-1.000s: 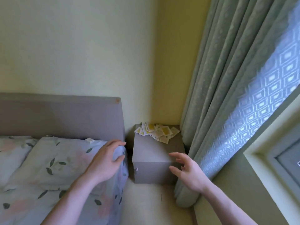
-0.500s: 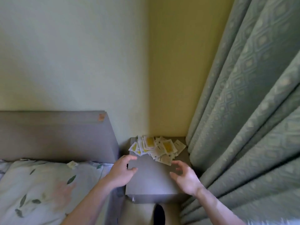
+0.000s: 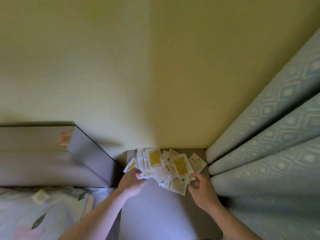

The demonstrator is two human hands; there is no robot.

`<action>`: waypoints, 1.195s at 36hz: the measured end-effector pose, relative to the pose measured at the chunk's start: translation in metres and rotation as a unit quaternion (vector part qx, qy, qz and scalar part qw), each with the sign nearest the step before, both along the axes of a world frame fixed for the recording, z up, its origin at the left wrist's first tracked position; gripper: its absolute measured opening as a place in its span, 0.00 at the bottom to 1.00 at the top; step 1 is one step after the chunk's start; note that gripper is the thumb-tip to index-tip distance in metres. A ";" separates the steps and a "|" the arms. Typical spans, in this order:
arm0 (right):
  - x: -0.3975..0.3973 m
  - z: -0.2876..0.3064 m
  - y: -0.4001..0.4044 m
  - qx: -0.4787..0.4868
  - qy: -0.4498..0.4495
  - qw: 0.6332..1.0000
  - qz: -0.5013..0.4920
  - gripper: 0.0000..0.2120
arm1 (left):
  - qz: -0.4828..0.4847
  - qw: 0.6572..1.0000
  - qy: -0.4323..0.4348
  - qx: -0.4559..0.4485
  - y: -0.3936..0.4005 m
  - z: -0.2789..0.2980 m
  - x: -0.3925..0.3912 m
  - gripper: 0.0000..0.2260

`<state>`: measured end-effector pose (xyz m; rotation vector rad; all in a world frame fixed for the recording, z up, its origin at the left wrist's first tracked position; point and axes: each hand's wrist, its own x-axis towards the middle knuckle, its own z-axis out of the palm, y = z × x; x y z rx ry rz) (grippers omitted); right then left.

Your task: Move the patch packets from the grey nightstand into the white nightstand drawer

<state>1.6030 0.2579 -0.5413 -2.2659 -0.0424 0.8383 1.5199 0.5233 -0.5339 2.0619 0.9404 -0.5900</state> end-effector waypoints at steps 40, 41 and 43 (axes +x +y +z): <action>0.079 -0.167 0.031 -0.034 -0.037 0.998 -0.049 0.07 | 0.192 0.979 -0.060 -0.045 0.018 -0.161 0.088 0.12; 0.082 -0.165 0.031 -0.020 -0.040 0.998 -0.038 0.07 | 0.192 0.978 -0.071 -0.049 0.020 -0.158 0.085 0.09; 0.091 -0.160 0.034 -0.013 -0.055 0.998 -0.003 0.08 | 0.194 0.976 -0.081 -0.056 0.024 -0.154 0.075 0.09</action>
